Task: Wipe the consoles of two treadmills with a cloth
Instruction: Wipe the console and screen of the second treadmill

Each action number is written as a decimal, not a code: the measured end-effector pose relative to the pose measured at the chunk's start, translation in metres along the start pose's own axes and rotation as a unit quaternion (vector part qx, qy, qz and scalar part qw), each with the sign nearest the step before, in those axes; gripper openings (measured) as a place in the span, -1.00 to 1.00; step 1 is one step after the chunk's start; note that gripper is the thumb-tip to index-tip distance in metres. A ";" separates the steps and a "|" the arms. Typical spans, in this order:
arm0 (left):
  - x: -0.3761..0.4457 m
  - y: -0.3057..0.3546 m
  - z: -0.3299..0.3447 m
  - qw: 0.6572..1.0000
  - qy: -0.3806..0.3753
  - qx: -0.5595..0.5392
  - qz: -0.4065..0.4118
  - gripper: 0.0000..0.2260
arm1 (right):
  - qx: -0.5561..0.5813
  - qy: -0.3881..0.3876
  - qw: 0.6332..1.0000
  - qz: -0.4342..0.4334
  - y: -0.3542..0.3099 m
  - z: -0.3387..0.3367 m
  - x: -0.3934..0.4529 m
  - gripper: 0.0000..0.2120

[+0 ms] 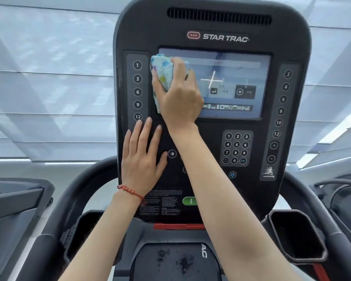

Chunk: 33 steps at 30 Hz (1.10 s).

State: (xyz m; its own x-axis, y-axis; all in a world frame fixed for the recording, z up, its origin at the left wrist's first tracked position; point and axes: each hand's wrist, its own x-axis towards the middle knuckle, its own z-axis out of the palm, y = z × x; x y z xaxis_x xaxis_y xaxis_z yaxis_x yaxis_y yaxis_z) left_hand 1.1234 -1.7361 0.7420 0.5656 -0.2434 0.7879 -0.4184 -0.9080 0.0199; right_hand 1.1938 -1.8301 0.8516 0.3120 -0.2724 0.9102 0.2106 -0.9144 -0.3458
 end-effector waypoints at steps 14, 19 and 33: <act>-0.001 0.007 0.003 0.999 0.022 0.015 -0.022 -0.56 | -0.035 -0.013 0.998 -0.048 0.038 -0.012 0.041 -0.54; -0.001 0.006 0.004 0.999 0.018 0.021 -0.021 -0.55 | -0.081 0.014 0.997 -0.012 0.102 -0.039 0.052 -0.55; -0.001 0.003 0.005 1.000 0.021 0.014 -0.012 -0.54 | -0.097 0.017 0.987 0.127 0.120 -0.069 0.033 -0.54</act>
State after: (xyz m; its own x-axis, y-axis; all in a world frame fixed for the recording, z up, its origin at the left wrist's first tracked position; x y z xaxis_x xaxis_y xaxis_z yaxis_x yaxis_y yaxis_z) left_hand 1.1251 -1.7404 0.7377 0.5441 -0.2073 0.8130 -0.3846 -0.9228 0.0221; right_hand 1.1655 -1.9692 0.8554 0.3000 -0.5064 0.8084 -0.0530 -0.8550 -0.5159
